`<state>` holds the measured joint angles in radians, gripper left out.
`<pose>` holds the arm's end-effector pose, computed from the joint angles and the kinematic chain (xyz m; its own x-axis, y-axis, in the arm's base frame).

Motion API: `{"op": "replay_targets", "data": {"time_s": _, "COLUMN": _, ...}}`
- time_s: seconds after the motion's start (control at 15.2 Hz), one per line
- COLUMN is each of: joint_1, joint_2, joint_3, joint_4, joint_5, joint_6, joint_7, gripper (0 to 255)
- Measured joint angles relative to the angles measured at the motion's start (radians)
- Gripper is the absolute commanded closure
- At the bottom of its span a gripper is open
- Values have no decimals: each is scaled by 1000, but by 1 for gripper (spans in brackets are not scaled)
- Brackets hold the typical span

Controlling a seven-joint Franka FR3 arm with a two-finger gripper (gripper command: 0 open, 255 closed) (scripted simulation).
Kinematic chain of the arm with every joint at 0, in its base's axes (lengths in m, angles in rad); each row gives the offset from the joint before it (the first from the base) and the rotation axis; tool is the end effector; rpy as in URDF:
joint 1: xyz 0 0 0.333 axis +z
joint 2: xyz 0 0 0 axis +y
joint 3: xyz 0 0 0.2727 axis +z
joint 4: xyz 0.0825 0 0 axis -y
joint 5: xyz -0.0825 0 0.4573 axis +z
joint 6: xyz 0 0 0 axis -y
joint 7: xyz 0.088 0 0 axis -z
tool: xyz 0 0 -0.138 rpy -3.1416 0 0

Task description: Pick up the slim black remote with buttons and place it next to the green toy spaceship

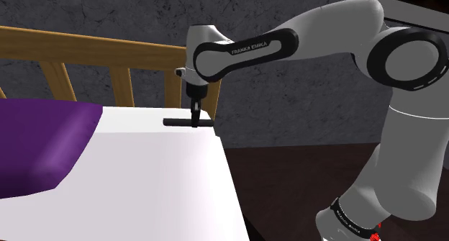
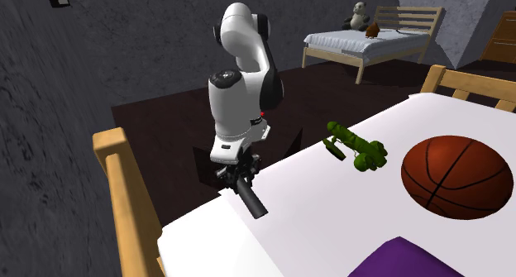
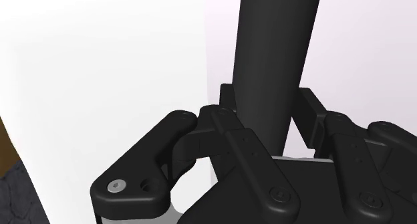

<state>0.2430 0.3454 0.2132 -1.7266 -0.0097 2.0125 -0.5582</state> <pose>0.6224 0.2996 0.2764 0.5328 0.8462 -0.0105 0.8430 -0.5318 -0.0810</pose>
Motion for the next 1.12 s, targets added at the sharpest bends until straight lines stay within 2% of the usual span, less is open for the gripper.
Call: {"op": "replay_targets", "data": {"time_s": 1.12, "joint_1": -1, "joint_2": -57, "joint_3": 6, "joint_4": 152, "joint_5": 11, "joint_6": -208, "joint_7": 3, "gripper": 255}}
